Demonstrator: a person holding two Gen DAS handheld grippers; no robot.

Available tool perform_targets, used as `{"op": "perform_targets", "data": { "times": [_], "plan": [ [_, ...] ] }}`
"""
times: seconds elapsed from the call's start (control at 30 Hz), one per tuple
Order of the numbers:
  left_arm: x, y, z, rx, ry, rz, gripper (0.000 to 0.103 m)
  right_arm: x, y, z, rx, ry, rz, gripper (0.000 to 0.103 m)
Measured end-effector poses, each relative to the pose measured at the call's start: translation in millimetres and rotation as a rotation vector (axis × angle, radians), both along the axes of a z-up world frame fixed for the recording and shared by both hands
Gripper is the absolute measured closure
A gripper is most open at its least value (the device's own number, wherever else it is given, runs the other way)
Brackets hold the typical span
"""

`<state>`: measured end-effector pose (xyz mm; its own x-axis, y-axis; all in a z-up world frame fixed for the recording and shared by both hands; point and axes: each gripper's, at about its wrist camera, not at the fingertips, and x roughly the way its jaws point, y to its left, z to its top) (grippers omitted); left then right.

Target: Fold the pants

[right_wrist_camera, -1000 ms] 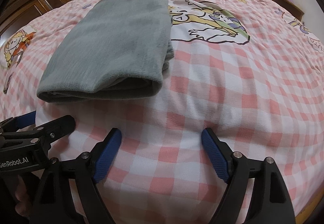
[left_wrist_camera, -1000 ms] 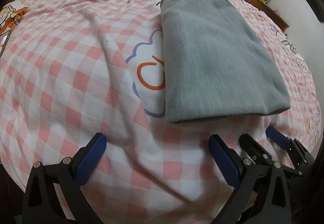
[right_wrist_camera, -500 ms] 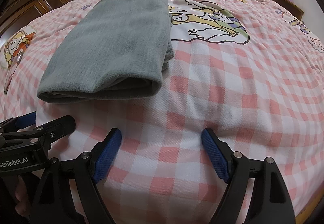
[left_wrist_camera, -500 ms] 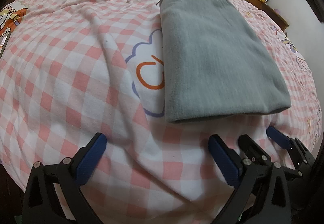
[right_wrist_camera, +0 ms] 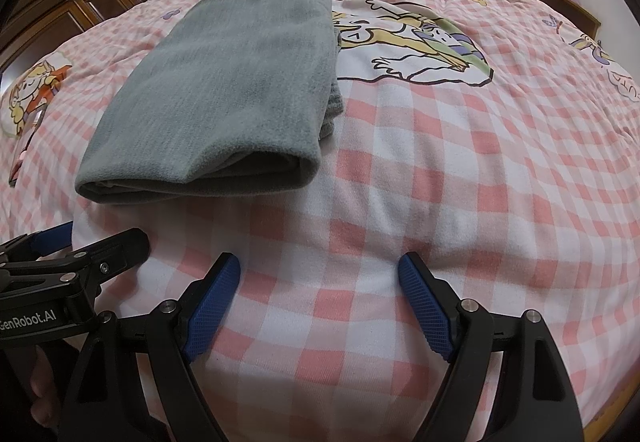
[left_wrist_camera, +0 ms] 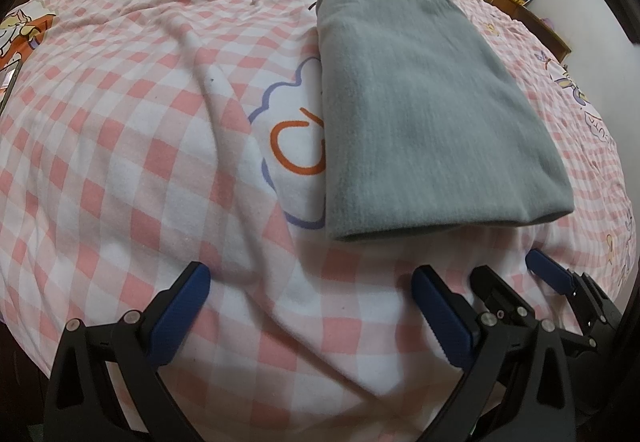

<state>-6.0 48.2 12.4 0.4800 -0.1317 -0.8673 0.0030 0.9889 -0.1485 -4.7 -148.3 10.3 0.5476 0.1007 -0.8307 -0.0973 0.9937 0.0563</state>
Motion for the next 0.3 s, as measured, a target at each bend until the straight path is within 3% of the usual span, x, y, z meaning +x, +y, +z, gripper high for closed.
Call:
{"op": "perform_targets", "data": {
  "times": [0.3],
  "plan": [
    [-3.8, -2.1, 1.4, 0.0, 0.008, 0.005, 0.0, -0.7, 0.3, 0.0, 0.0, 0.0, -0.001, 0.02]
  ]
}}
